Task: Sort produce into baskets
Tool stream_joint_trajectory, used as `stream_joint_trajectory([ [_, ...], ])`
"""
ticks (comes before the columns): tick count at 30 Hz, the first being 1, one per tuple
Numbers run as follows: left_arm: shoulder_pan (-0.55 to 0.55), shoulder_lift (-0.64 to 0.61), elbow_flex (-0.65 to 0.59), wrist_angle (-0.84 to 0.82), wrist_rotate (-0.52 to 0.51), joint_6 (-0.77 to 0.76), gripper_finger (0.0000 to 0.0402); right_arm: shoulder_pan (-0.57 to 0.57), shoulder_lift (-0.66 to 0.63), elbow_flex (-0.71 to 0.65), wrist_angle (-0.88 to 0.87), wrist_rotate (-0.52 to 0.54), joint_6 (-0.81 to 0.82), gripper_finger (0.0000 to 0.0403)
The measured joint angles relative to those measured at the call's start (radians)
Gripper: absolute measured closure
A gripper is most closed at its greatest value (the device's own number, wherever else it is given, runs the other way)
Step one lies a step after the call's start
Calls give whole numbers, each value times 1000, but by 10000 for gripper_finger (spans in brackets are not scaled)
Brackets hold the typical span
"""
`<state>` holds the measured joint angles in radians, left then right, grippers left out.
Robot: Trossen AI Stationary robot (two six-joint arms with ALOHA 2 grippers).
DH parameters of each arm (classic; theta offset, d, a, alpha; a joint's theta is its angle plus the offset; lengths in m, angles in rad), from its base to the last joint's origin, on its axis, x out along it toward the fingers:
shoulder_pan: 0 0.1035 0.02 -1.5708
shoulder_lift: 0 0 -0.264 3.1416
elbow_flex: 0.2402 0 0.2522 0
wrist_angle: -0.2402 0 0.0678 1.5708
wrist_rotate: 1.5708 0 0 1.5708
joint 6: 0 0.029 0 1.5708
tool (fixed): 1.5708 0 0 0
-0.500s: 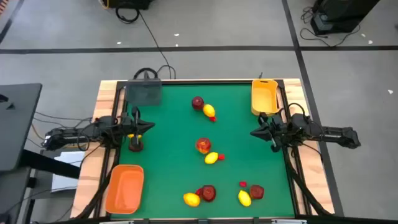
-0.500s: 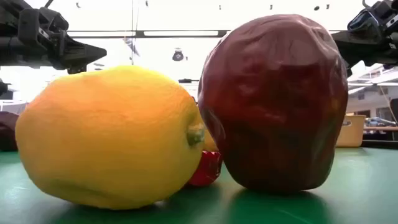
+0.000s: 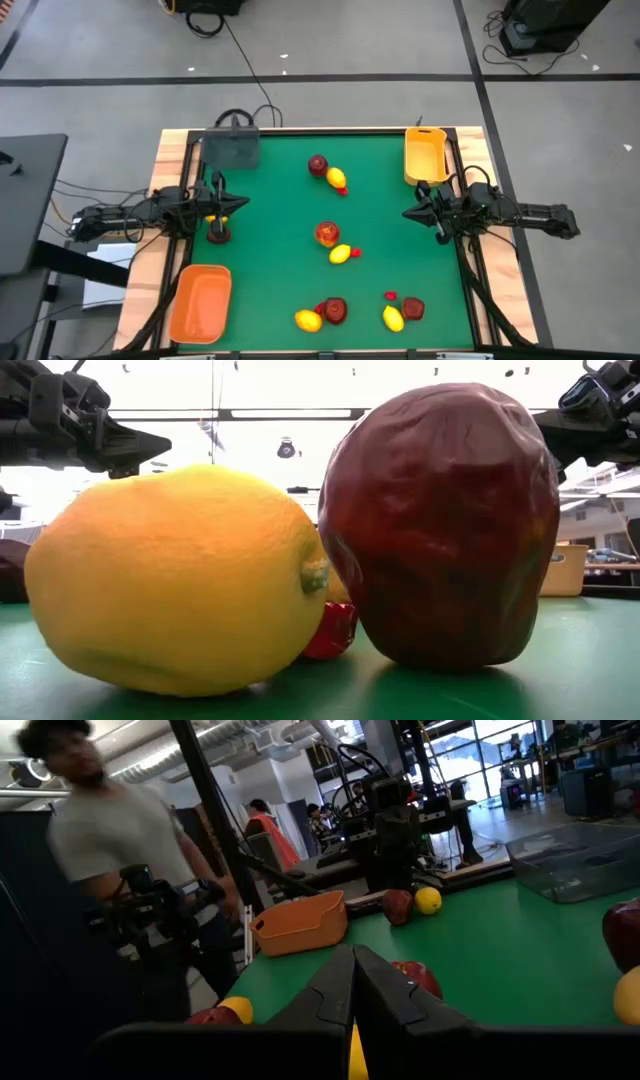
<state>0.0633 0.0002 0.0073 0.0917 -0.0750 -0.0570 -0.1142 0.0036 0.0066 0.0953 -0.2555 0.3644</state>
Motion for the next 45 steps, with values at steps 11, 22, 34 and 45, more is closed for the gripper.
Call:
stream_joint_trajectory([
  [11, 0, 0, 0, 0, 0, 0, 391, 0, 0, 0, 0, 0, 0, 383],
  [22, 0, 0, 0, 0, 0, 0, 391, 0, 0, 0, 0, 0, 0, 383],
  [34, 0, 0, 0, 35, 0, -101, 391, 0, 0, 0, 0, 0, 0, 383],
  [45, 0, 3, 0, 67, -110, -508, 391, 0, 1, 0, 229, 166, 84, 383],
])
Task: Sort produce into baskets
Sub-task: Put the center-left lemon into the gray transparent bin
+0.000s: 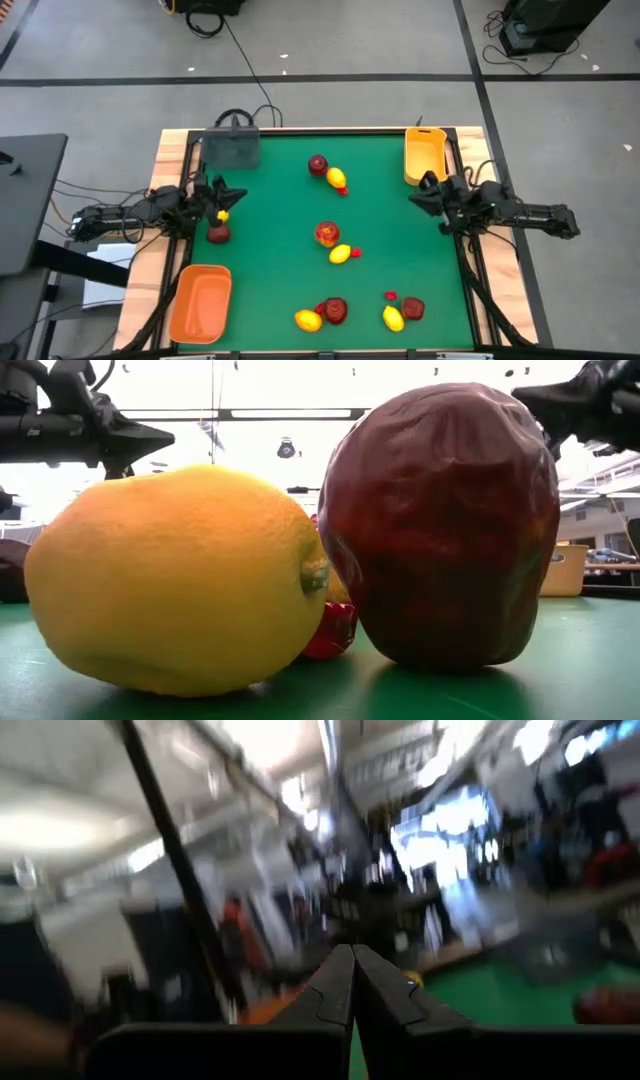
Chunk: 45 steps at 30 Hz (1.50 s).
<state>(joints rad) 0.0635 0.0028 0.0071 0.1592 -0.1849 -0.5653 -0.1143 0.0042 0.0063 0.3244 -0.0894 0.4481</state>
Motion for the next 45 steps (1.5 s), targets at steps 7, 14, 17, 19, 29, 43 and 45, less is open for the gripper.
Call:
stream_joint_trajectory([
  [7, 0, 2, 0, 12, -38, -79, 391, 0, 0, 0, 275, 129, -3, 383],
  [14, 2, 19, 2, 41, -82, -254, 391, 0, 0, 0, 352, 472, 123, 383],
  [17, 2, 62, 35, 14, -15, -307, 390, -1, 4, 0, 273, 637, 254, 383],
  [19, 1, 106, 83, 6, 17, -310, 384, 0, 19, 5, 228, 599, 289, 383],
  [29, 3, 413, 480, -295, 84, -194, 293, 2, 227, 160, 179, 360, 442, 383],
  [43, 3, 685, 956, -734, 86, -13, 238, 3, 670, 556, 206, 21, 236, 382],
  [45, 3, 718, 1013, -872, 50, 12, 238, 6, 732, 605, 203, 2, 264, 378],
])
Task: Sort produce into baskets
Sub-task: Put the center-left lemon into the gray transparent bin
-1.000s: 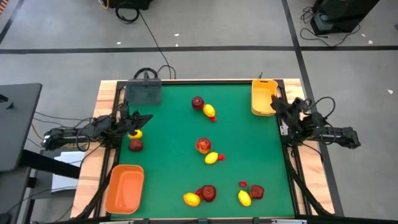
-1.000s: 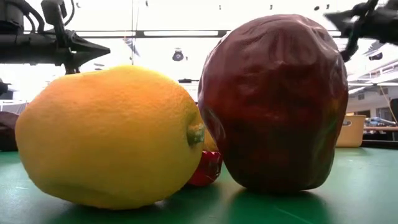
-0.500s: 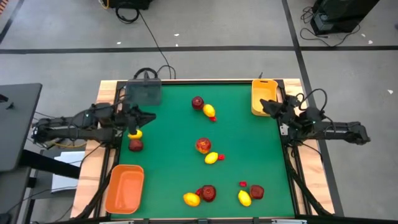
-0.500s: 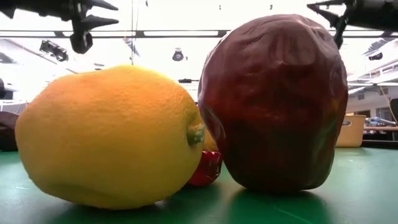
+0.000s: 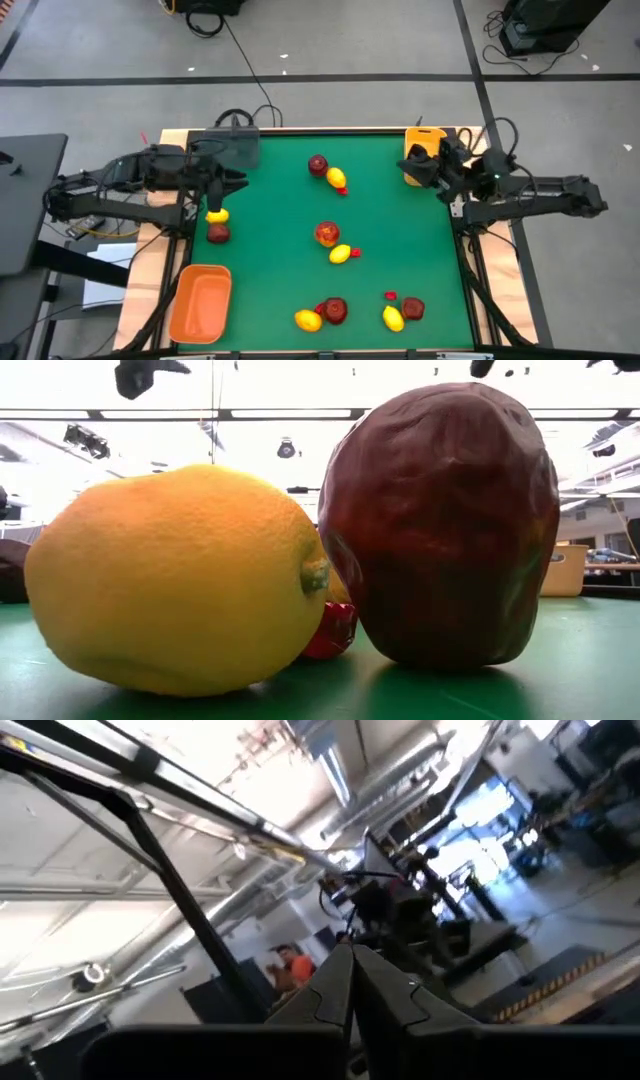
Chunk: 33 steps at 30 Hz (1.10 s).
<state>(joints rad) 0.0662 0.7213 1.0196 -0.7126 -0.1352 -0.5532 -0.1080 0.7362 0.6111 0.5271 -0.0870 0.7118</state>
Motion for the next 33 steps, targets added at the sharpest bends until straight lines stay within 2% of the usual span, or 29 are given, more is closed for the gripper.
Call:
stream_joint_trajectory([
  [6, 1, 70, 85, -245, -57, -3, 219, 25, 167, 118, -93, -34, 1, 345],
  [14, 1, 198, 84, -548, -45, -79, 126, 58, 282, 169, -346, -38, -10, 266],
  [19, 1, 305, 84, -651, -66, -85, 80, 61, 294, 173, -480, -9, -16, 223],
  [23, 4, 399, 67, -675, -70, -85, 63, 61, 290, 173, -558, 31, -46, 196],
  [26, 19, 451, 6, -644, -66, -73, 56, 61, 290, 173, -605, 34, -64, 177],
  [28, 34, 456, -57, -584, -58, -46, 55, 61, 291, 173, -637, 34, -74, 166],
  [31, 72, 443, -155, -488, 7, -32, 59, 61, 290, 173, -671, 34, -85, 151],
  [33, 93, 428, -208, -477, 16, -43, 63, 63, 290, 173, -686, 34, -87, 146],
])
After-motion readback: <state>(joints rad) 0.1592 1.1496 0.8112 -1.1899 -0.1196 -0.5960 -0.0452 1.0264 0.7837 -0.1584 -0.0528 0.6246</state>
